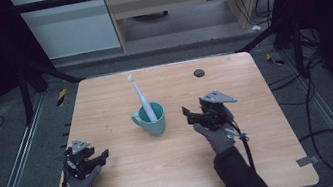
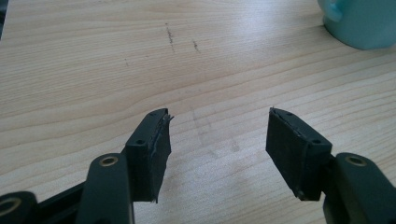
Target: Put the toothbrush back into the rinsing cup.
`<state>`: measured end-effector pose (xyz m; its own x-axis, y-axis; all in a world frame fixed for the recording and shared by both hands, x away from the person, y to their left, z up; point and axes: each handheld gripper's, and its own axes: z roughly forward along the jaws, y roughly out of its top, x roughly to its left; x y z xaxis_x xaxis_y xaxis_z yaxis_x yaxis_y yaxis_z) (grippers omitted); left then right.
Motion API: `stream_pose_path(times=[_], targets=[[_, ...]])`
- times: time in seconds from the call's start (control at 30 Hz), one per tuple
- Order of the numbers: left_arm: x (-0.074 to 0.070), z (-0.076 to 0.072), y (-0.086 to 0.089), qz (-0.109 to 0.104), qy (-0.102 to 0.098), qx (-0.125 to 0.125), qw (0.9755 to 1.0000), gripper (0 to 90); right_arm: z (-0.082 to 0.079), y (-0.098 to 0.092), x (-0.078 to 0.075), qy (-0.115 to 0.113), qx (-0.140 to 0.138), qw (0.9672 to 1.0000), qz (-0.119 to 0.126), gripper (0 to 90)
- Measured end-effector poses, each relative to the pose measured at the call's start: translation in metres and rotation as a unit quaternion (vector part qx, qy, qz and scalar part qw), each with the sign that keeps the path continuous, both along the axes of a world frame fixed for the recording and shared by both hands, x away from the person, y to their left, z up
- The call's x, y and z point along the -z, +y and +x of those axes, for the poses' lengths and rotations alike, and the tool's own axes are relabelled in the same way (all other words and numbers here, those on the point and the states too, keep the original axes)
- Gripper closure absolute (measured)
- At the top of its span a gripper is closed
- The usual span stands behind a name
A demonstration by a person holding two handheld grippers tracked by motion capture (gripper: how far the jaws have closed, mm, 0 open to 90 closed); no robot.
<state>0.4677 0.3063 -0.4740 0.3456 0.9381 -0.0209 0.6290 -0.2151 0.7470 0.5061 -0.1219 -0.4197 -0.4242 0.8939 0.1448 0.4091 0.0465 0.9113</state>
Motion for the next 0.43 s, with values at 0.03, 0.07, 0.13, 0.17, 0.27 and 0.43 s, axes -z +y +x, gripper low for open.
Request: stream_pose_path(times=[0.03, 0.07, 0.13, 0.17, 0.27, 0.43], targets=[[0.0, 0.0, 0.0, 0.001, 0.001, 0.001, 1.0, 38.6, -0.001, -0.01, 0.004, 0.007, 0.004, 1.0, -0.004, 24.8], [0.001, 0.0, 0.0, 0.001, 0.001, 0.001, 1.0, 38.2, -0.002, -0.02, 0.008, 0.014, 0.007, 0.9999, -0.007, 24.1], [0.002, 0.0, 0.0, 0.002, 0.002, 0.002, 1.0, 37.3, -0.005, -0.039, 0.017, 0.031, 0.015, 0.9993, -0.016, 22.8], [0.002, 0.0, 0.0, 0.002, 0.002, 0.002, 1.0, 36.7, -0.005, -0.039, 0.017, 0.031, 0.015, 0.9993, -0.016, 22.8], [0.003, 0.001, -0.001, 0.0, 0.004, 0.005, 1.0, 35.9, -0.017, -0.072, 0.033, 0.051, 0.038, 0.9971, -0.04, 21.4], [0.003, 0.001, -0.001, 0.002, 0.004, 0.007, 1.0, 34.8, -0.027, -0.096, 0.036, 0.059, 0.052, 0.9954, -0.054, 20.3]])
